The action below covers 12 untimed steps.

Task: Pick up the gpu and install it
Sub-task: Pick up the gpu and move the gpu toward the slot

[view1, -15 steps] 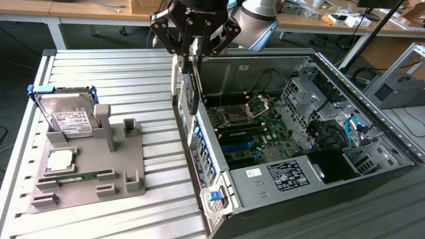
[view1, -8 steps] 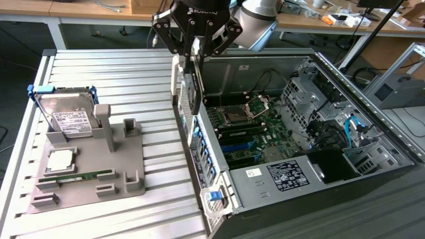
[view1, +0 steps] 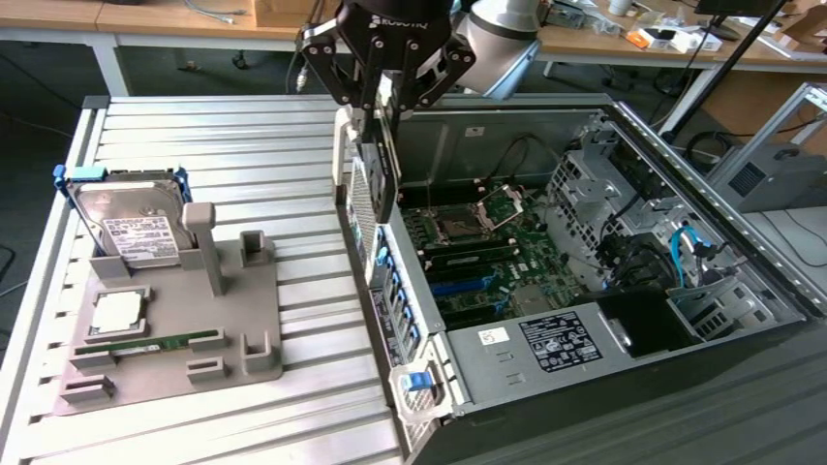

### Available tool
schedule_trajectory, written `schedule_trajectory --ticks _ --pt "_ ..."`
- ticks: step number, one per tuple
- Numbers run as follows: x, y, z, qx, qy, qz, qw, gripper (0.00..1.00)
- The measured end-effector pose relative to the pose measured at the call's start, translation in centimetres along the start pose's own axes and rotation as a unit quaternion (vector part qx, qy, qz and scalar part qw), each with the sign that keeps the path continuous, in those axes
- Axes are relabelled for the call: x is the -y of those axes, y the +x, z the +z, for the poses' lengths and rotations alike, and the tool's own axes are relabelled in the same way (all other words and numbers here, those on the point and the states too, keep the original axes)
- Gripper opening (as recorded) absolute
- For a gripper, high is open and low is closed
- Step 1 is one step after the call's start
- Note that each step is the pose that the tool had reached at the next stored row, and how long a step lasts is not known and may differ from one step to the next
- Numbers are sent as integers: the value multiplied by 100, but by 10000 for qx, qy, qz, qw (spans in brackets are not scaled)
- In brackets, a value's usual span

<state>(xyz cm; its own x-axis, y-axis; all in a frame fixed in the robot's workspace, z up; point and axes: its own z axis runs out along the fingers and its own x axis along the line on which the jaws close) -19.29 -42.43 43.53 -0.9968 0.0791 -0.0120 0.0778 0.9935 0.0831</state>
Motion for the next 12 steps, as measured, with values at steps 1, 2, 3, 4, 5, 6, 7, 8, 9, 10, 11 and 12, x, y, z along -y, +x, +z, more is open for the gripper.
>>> schedule_trajectory --ticks 1,2,3,4,5,6,7,8,9,10,11,12 --pt "0 -4 0 0 0 0 10000 27" --pt "-1 -9 0 0 0 0 10000 27" --pt "-1 -13 0 0 0 0 10000 27" --pt "-1 -18 0 0 0 0 10000 27" --pt "-2 -22 1 0 0 0 10000 27" --pt "-2 -27 1 0 0 0 10000 27" --pt "-3 -31 1 0 0 0 10000 27" --pt "-3 -36 1 -1 0 0 10000 27" --pt "-3 -40 1 -1 0 0 10000 27" --pt "-3 -45 1 -1 0 0 10000 27" --pt "-4 -49 1 -1 0 0 10000 27" --pt "-4 -54 1 -1 0 0 10000 27"
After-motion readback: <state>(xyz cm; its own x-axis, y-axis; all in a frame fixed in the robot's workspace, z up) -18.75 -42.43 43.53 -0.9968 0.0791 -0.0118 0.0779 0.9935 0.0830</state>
